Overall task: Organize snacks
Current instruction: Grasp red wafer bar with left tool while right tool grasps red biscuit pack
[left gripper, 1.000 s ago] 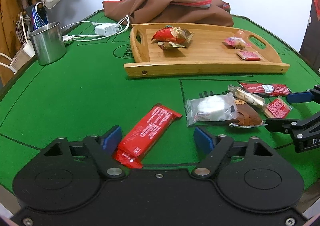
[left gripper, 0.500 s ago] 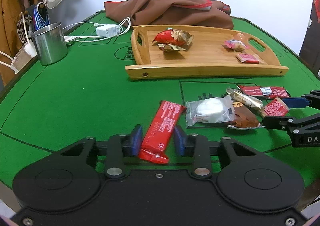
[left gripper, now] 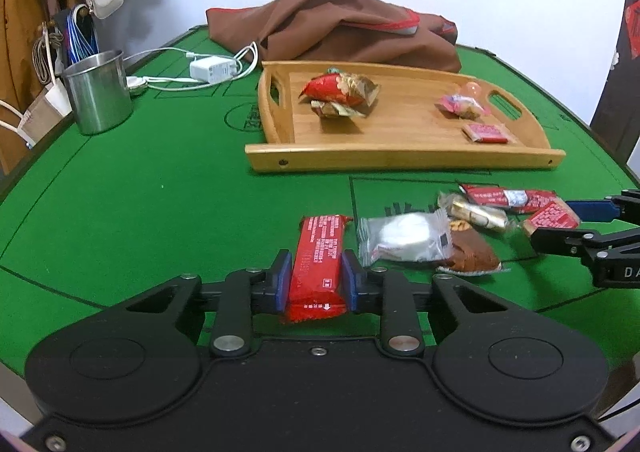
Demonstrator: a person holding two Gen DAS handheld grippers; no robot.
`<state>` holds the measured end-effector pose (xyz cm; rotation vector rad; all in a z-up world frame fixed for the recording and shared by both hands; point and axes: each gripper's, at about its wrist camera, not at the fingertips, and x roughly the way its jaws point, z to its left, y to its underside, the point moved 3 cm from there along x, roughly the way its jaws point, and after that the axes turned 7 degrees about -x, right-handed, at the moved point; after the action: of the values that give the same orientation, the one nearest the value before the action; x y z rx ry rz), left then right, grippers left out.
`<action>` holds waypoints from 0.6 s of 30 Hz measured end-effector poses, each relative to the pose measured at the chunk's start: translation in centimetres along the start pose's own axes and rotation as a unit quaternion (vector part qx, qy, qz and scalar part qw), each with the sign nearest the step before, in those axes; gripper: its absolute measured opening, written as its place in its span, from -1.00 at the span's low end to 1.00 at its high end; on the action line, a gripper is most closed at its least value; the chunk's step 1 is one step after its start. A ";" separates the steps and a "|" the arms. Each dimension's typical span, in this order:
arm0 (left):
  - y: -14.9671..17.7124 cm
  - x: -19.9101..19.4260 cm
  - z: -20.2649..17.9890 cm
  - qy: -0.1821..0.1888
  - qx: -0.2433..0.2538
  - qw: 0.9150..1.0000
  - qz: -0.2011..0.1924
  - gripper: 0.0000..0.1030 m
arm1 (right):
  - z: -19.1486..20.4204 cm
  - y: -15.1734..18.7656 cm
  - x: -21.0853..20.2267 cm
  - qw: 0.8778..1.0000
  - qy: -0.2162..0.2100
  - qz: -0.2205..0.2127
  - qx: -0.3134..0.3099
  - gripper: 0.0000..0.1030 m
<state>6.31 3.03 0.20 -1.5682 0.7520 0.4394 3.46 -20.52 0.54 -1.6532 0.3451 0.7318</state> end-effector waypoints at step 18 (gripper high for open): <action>-4.8 -0.9 -1.1 0.012 0.003 0.999 -0.045 -0.52 | -3.6 -3.4 -0.4 0.998 0.019 -0.033 0.049 0.31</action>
<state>8.77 2.14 4.47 -1.5977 0.6970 0.3529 6.13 -23.31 3.65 -1.5802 0.3469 0.6243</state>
